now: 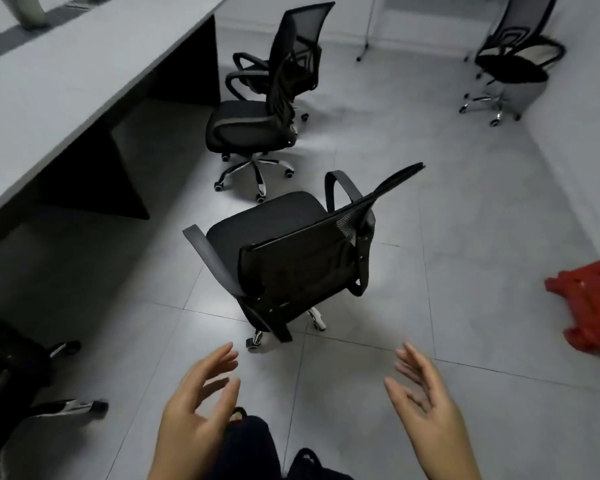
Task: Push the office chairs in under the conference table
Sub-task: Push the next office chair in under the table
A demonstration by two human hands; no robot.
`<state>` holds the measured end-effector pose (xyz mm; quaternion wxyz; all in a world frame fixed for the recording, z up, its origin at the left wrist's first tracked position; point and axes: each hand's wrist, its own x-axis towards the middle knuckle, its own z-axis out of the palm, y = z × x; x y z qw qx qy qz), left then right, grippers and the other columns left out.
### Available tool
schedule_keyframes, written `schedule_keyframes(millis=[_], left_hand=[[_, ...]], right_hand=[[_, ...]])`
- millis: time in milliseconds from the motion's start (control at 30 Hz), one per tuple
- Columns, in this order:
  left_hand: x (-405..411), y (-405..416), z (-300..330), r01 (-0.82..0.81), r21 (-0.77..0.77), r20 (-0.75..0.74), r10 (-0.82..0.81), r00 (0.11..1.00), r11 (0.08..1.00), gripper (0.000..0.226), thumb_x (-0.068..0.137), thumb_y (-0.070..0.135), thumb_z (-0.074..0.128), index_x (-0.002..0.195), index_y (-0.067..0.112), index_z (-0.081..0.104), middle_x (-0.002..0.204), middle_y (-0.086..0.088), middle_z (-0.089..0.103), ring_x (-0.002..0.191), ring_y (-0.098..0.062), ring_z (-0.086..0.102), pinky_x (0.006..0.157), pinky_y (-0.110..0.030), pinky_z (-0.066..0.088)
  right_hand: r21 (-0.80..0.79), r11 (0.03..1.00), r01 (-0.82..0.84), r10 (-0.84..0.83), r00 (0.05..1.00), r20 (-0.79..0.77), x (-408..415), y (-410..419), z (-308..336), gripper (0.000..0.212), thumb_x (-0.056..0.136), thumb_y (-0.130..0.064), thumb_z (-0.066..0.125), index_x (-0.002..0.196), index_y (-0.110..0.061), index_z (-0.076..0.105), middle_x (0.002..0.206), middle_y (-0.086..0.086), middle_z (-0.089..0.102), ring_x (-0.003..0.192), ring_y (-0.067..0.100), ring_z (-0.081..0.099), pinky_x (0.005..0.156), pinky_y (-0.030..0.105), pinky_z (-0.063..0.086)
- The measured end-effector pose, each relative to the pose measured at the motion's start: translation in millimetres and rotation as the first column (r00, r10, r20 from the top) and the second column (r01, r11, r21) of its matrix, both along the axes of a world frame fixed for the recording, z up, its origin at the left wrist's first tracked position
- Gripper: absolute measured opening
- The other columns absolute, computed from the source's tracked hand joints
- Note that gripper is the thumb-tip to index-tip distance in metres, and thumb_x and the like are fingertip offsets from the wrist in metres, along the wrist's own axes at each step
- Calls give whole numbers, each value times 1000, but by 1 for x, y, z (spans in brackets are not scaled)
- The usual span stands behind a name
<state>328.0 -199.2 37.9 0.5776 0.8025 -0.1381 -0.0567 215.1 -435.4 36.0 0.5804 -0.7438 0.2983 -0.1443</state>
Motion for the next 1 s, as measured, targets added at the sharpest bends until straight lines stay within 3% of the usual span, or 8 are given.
schedule_keyframes(millis=[300, 467, 567, 633, 700, 800, 867, 1000], left_hand=[[39, -83, 16, -53, 58, 128, 46, 991, 997, 46, 79, 28, 64, 106, 62, 51, 107, 26, 59, 99, 1, 59, 80, -2, 44], [87, -132, 25, -150, 40, 272, 134, 953, 988, 34, 82, 25, 61, 114, 38, 57, 109, 22, 60, 98, -3, 60, 81, -8, 46], [117, -158, 31, -192, 133, 415, 122, 902, 972, 32, 82, 35, 53, 112, 27, 60, 108, 23, 59, 101, -1, 56, 81, -11, 44], [135, -165, 28, -197, 287, 468, 42, 883, 937, 38, 82, 44, 49, 114, 26, 59, 104, 24, 59, 99, -2, 54, 83, -13, 42], [148, -166, 22, -197, 462, 475, -54, 878, 865, 50, 85, 60, 38, 113, 25, 60, 101, 19, 58, 94, -2, 53, 79, -15, 41], [156, -163, 12, -247, 585, 482, -86, 872, 772, 64, 87, 67, 23, 103, 24, 68, 92, 13, 68, 82, -4, 59, 66, -20, 48], [157, -166, 9, -292, 645, 506, -109, 855, 706, 66, 88, 66, 21, 96, 23, 71, 86, 12, 72, 74, -8, 65, 62, -20, 49], [168, -180, 9, -422, 719, 546, -74, 834, 552, 70, 87, 67, 16, 82, 26, 72, 71, 12, 71, 61, -12, 67, 53, -21, 49]], right_hand=[[-54, 997, -48, 51, 997, 65, 48, -83, 1, 52, 80, -13, 64, 114, -47, 46, 117, -30, 54, 110, -6, 52, 88, 10, 44], [-162, 979, -123, 136, 988, 77, 108, -143, 21, 49, 83, -19, 62, 117, -49, 42, 121, -23, 53, 113, -5, 49, 91, 21, 44], [-227, 963, -146, 169, 982, 86, 144, -178, 37, 46, 83, -22, 61, 119, -45, 44, 120, -25, 51, 112, -4, 49, 89, 18, 44], [-324, 926, -195, 224, 973, 54, 171, -198, 42, 44, 83, -26, 62, 120, -43, 45, 119, -31, 46, 111, -7, 46, 91, 17, 38], [-499, 816, -294, 332, 943, -13, 200, -216, 39, 43, 84, -30, 62, 123, -39, 45, 121, -31, 43, 113, -11, 40, 97, 16, 31], [-713, 499, -492, 515, 830, -212, 248, -238, 23, 52, 82, -49, 52, 129, -27, 46, 129, -15, 48, 126, 5, 38, 107, 25, 23], [-779, 300, -550, 574, 757, -313, 276, -250, 12, 53, 79, -55, 42, 122, -26, 54, 121, -11, 59, 118, 12, 50, 106, 27, 22], [-859, 20, -512, 686, 631, -361, 319, -265, 4, 42, 77, -57, 38, 93, -29, 65, 81, -15, 69, 75, 11, 64, 74, 29, 43]])
